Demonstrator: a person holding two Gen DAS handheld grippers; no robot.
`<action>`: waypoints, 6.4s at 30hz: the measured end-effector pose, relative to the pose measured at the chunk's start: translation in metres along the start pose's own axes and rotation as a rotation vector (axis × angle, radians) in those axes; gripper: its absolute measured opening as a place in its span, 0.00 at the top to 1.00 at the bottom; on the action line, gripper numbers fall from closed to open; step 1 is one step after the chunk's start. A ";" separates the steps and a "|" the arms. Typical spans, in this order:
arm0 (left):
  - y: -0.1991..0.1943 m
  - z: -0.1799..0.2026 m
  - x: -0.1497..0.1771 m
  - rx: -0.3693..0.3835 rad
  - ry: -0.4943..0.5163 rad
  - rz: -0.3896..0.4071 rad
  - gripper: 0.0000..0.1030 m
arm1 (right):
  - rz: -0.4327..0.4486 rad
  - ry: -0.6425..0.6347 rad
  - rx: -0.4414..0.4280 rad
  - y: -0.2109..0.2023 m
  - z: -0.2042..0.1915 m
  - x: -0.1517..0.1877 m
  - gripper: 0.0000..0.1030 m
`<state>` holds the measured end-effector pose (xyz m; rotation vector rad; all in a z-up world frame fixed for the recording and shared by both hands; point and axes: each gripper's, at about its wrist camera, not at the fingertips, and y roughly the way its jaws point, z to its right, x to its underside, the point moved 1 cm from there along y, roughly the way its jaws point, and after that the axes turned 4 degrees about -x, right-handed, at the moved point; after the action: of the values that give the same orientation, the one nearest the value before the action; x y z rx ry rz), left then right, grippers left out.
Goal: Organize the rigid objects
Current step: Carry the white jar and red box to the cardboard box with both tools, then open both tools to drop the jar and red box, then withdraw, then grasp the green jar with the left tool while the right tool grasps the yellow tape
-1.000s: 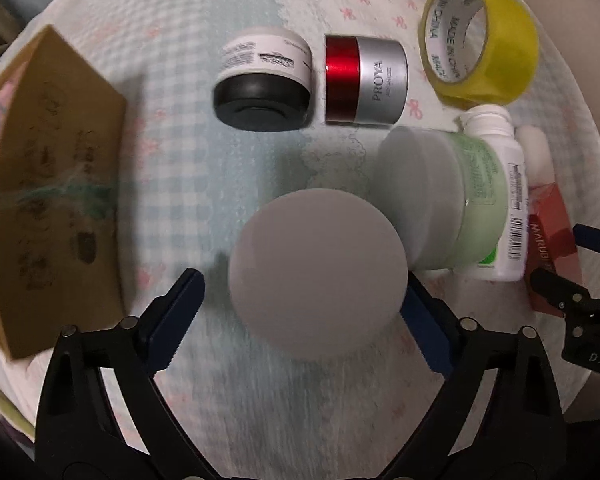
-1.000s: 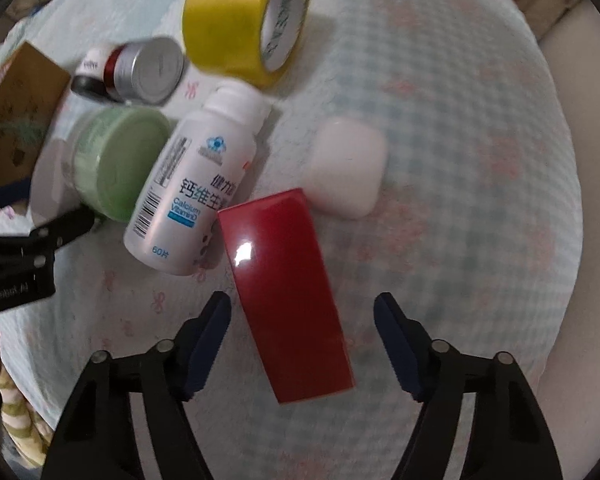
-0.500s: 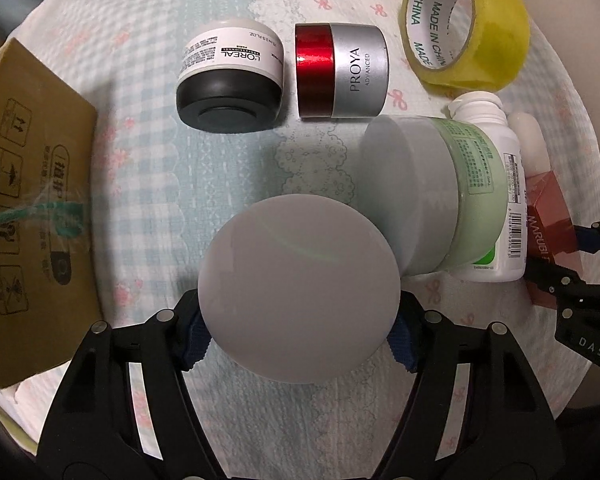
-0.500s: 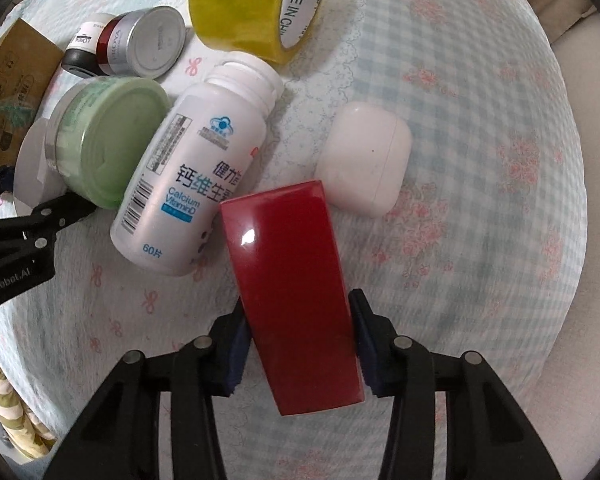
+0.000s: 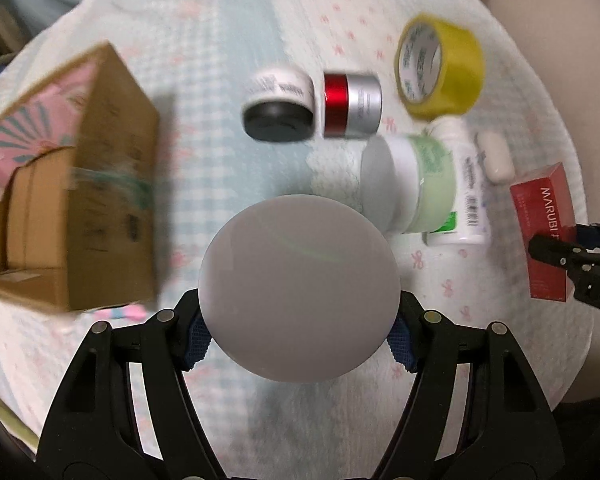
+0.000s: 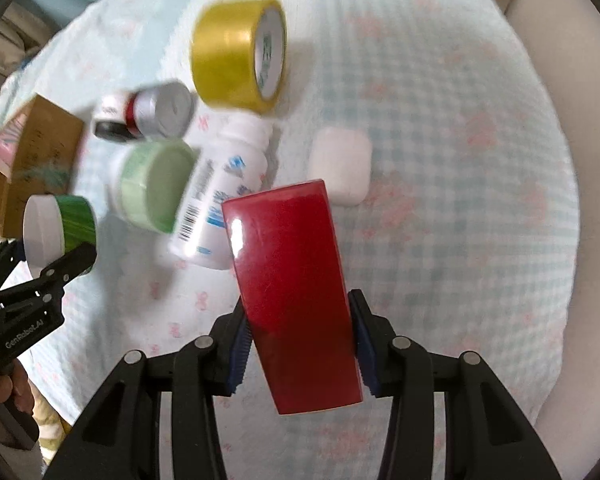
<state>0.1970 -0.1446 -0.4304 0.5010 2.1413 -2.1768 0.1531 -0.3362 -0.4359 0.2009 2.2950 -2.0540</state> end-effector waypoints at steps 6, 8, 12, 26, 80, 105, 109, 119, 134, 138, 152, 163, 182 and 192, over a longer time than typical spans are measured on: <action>-0.076 -0.015 -0.008 -0.006 -0.018 0.107 0.34 | 0.125 0.019 -0.029 -0.085 -0.020 0.011 0.60; -0.107 -0.023 -0.010 0.002 -0.023 0.141 0.34 | 0.163 0.013 -0.043 -0.113 -0.034 0.012 0.60; -0.171 -0.046 -0.022 0.014 -0.016 0.225 0.34 | 0.248 -0.003 -0.075 -0.161 -0.061 0.009 0.60; -0.286 -0.193 -0.055 0.055 0.006 0.382 0.34 | 0.424 -0.012 -0.156 -0.247 -0.226 -0.024 0.60; 0.029 -0.349 -0.110 0.037 0.112 -0.173 0.00 | -0.100 -0.190 -0.208 0.080 -0.389 -0.124 0.00; -0.096 -0.366 -0.075 -0.009 0.103 -0.003 0.00 | 0.088 -0.279 -0.121 -0.032 -0.399 -0.082 0.00; -0.133 -0.370 -0.060 -0.009 0.067 0.043 0.00 | 0.136 -0.268 -0.111 -0.071 -0.399 -0.059 0.00; -0.212 -0.359 -0.010 0.051 -0.026 0.149 0.00 | 0.185 -0.178 -0.125 -0.131 -0.393 -0.006 0.00; -0.267 -0.219 0.017 0.074 0.015 0.235 0.00 | 0.363 0.067 -0.031 -0.223 -0.246 0.049 0.00; -0.264 -0.169 0.018 0.067 -0.023 0.246 0.00 | 0.370 0.078 0.000 -0.229 -0.191 0.047 0.00; -0.178 -0.017 -0.012 0.046 -0.070 0.068 0.00 | 0.310 0.073 -0.071 -0.205 -0.045 -0.019 0.00; -0.065 0.025 -0.047 0.061 -0.112 -0.115 0.00 | 0.192 0.141 -0.116 -0.138 -0.015 -0.098 0.00; 0.057 0.047 -0.068 0.055 -0.109 -0.235 0.15 | -0.006 0.138 -0.094 0.005 -0.023 -0.172 0.00; 0.078 0.061 -0.070 0.091 -0.097 -0.272 0.54 | -0.052 0.157 -0.095 0.032 -0.027 -0.181 0.21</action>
<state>0.2712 -0.2207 -0.4883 0.1079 2.1775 -2.3880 0.3382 -0.3172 -0.4418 0.3119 2.5083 -2.0134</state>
